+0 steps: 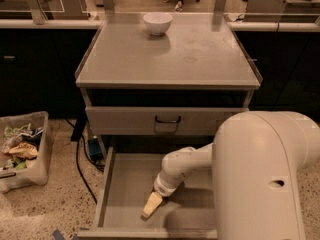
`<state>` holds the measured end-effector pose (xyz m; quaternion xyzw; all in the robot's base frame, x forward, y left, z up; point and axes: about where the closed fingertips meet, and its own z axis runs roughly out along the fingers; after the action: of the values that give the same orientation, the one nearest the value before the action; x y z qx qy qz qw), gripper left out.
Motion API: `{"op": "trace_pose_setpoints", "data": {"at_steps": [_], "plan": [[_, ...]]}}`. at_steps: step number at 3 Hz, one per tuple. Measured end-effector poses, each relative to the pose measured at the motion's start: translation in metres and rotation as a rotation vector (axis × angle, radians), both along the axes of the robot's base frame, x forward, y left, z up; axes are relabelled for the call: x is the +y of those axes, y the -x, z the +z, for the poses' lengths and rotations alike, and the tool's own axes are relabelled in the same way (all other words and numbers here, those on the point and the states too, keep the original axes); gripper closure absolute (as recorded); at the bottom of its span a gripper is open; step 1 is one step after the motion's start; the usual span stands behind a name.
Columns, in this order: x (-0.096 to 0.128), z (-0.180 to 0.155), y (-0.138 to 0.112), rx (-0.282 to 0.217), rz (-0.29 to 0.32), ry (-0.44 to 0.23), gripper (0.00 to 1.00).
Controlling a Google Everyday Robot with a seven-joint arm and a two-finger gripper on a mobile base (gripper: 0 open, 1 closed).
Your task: Pick orange from middle drawer and place on counter
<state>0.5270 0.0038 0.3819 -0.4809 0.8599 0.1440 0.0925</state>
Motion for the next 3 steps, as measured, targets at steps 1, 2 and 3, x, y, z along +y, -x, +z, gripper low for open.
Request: {"op": "trace_pose_setpoints", "data": {"at_steps": [1, 2, 3], "plan": [[-0.0064, -0.0233, -0.0094, 0.026, -0.033, 0.025, 0.0], [-0.0064, -0.0234, -0.0093, 0.026, -0.033, 0.025, 0.0], [-0.0064, -0.0234, -0.0093, 0.026, -0.033, 0.025, 0.18]]}}
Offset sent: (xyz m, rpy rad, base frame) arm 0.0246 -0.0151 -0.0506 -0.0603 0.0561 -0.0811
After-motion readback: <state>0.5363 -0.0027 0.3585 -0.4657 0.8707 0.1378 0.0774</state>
